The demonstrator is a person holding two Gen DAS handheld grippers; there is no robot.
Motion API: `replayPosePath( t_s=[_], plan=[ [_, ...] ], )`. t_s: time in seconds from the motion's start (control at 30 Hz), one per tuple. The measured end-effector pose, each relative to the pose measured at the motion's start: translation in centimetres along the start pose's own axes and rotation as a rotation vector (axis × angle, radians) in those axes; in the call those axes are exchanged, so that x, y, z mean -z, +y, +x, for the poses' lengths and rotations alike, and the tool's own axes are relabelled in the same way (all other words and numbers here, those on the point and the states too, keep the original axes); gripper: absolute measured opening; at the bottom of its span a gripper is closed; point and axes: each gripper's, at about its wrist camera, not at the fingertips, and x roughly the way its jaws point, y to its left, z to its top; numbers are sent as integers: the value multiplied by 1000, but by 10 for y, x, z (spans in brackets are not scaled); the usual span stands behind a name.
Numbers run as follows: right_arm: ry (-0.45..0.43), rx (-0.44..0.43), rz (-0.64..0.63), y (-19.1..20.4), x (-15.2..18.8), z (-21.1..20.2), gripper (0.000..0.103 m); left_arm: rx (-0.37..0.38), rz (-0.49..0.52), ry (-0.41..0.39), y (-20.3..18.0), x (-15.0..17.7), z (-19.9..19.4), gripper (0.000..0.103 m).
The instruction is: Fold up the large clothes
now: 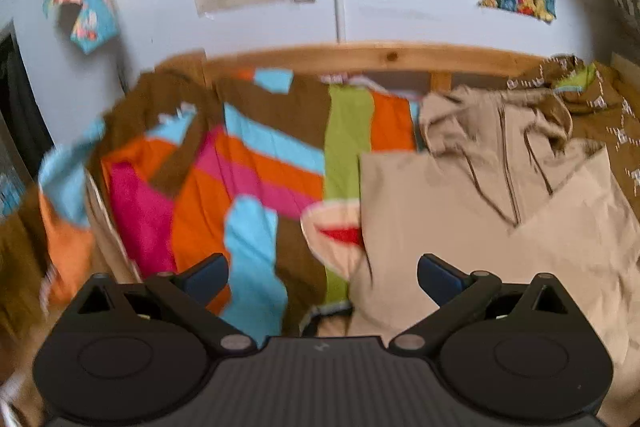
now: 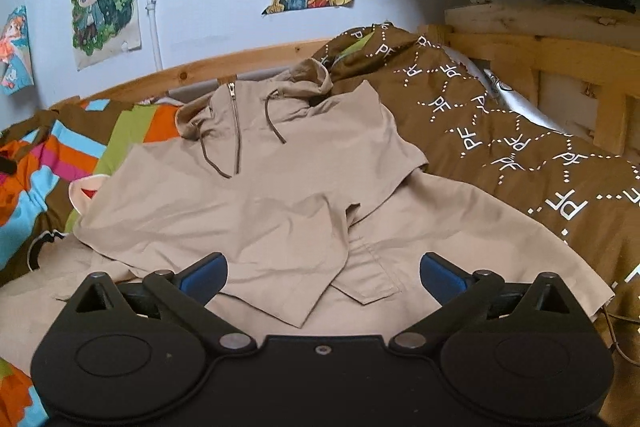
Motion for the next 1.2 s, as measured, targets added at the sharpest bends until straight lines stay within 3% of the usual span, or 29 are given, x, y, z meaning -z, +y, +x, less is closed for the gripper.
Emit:
replayPosePath(
  t_s=[0.17, 0.37, 0.43, 0.57, 0.7, 0.83, 1.0, 1.07, 1.13, 1.2],
  plan=[
    [-12, -19, 16, 1, -7, -2, 102, 41, -16, 11, -19, -50, 25, 102],
    [-18, -48, 50, -8, -50, 9, 102, 94, 68, -34, -71, -70, 130, 100],
    [7, -79, -16, -12, -82, 33, 102, 134, 90, -48, -80, -74, 156, 101],
    [32, -61, -174, -15, -149, 109, 100, 126, 72, -85, -91, -86, 202, 101],
    [-5, -78, -149, -21, -192, 184, 97, 122, 53, -112, -100, -96, 242, 102],
    [-2, -44, -108, -21, -217, 256, 92, 119, 126, -151, -113, -101, 274, 100],
    [24, 10, -46, -12, -248, 328, 83, 148, 193, -172, -126, -110, 301, 60],
    [12, 28, -43, -6, -259, 347, 78, 202, 181, -173, -127, -113, 307, 20],
    [9, 44, -74, 1, -266, 361, 70, 230, 155, -184, -128, -113, 308, 6],
    [17, 49, -88, 5, -269, 371, 52, 223, 129, -212, -129, -112, 304, 3]
  ],
)
